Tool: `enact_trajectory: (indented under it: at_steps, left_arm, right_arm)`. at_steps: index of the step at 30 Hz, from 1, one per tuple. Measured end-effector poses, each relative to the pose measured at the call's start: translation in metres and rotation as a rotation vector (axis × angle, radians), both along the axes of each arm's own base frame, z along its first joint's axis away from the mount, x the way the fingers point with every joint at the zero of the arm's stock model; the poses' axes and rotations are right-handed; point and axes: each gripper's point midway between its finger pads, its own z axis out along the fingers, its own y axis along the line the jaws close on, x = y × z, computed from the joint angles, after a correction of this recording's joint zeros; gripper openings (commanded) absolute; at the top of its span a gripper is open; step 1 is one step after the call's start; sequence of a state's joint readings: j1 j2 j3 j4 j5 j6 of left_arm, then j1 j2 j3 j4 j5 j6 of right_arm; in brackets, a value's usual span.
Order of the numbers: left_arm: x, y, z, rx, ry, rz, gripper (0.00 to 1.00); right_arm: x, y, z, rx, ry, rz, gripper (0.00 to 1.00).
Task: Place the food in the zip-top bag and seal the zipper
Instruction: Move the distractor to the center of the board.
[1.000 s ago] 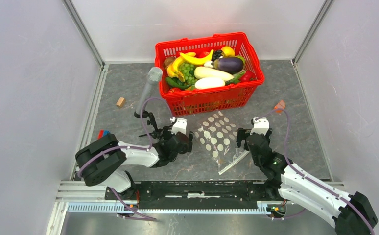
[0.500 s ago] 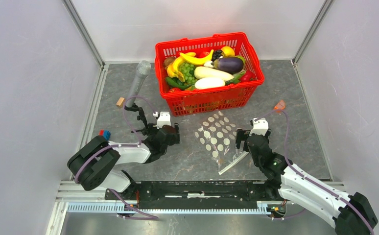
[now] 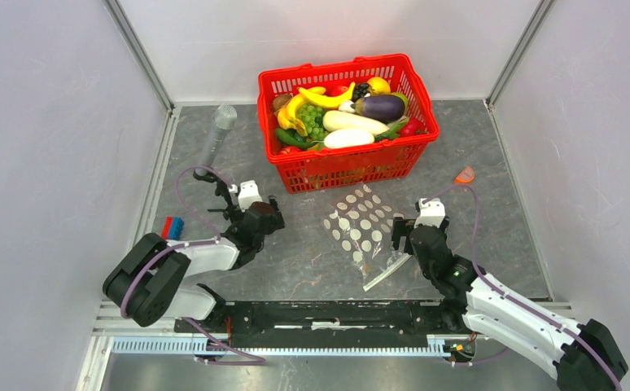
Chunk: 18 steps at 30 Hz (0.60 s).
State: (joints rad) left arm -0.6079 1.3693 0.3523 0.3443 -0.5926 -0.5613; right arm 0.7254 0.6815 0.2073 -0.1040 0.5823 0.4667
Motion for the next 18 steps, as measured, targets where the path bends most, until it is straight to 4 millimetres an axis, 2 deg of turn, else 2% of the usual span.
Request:
enact_trajectory:
  at_steps: [8,18]
  left_arm:
    - [0.008,0.031,0.004,-0.106,-0.034,0.141,1.00]
    - [0.018,0.051,0.010,-0.234,-0.073,0.229,1.00]
  right_arm:
    - [-0.001,0.001,-0.002,0.005,0.002,0.006,0.98]
    - [-0.001,0.005,-0.002,0.016,0.005,0.023,0.98]
